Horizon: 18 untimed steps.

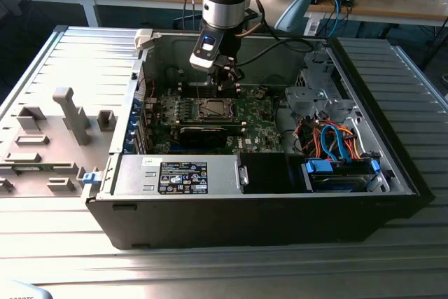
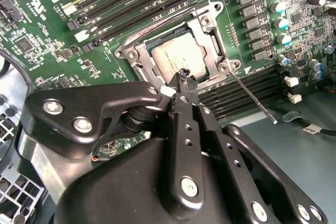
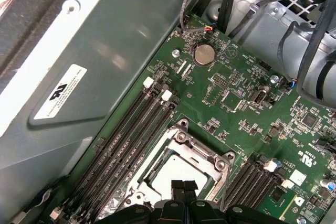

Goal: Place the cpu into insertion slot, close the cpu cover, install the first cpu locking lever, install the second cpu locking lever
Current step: 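Install the first cpu locking lever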

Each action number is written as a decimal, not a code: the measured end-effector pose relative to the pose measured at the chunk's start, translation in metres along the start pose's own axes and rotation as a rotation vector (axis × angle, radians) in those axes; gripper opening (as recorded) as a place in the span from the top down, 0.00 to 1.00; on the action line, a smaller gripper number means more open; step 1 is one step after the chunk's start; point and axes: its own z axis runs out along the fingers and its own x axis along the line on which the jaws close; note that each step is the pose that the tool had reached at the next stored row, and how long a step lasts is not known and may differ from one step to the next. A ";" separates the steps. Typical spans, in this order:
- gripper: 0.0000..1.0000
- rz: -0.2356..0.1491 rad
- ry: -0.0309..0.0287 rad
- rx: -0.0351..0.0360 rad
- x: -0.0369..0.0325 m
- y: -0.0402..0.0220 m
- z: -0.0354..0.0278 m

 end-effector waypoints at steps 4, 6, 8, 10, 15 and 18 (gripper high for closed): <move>0.89 -0.008 0.0000 -0.0001 0.0000 0.0000 0.0000; 0.89 -0.012 0.0000 -0.0001 0.0000 0.0000 0.0000; 0.89 -0.015 0.0001 -0.0001 0.0000 0.0000 0.0000; 0.89 -0.019 0.0000 -0.0002 0.0000 0.0000 0.0000; 0.89 -0.026 0.0001 -0.0003 0.0000 0.0000 0.0000; 0.89 -0.030 0.0001 -0.0003 0.0000 0.0000 0.0000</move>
